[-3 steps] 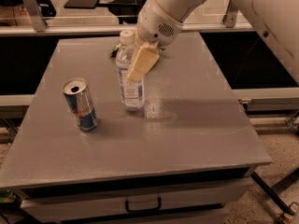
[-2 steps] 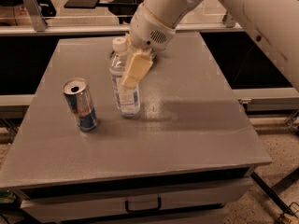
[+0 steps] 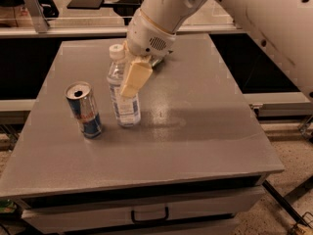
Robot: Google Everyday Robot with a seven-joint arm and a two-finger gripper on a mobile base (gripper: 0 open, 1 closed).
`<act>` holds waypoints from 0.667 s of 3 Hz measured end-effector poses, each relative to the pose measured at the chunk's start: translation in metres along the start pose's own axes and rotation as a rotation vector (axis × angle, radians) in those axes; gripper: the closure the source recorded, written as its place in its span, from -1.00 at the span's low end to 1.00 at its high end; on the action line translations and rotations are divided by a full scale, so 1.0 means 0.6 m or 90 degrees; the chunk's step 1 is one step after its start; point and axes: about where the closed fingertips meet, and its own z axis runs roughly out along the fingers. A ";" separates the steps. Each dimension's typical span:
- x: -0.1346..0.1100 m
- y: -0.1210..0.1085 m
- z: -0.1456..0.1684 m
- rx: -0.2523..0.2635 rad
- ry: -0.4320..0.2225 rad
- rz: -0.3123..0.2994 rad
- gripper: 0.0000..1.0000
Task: Move blue plastic bottle near redbull can
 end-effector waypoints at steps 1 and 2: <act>-0.007 0.005 0.006 0.001 -0.006 -0.009 -0.79; -0.009 0.004 0.008 0.001 -0.006 -0.010 -1.00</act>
Offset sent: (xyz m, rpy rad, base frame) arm -0.0039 0.0041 -0.0012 0.0087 -0.0051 0.0115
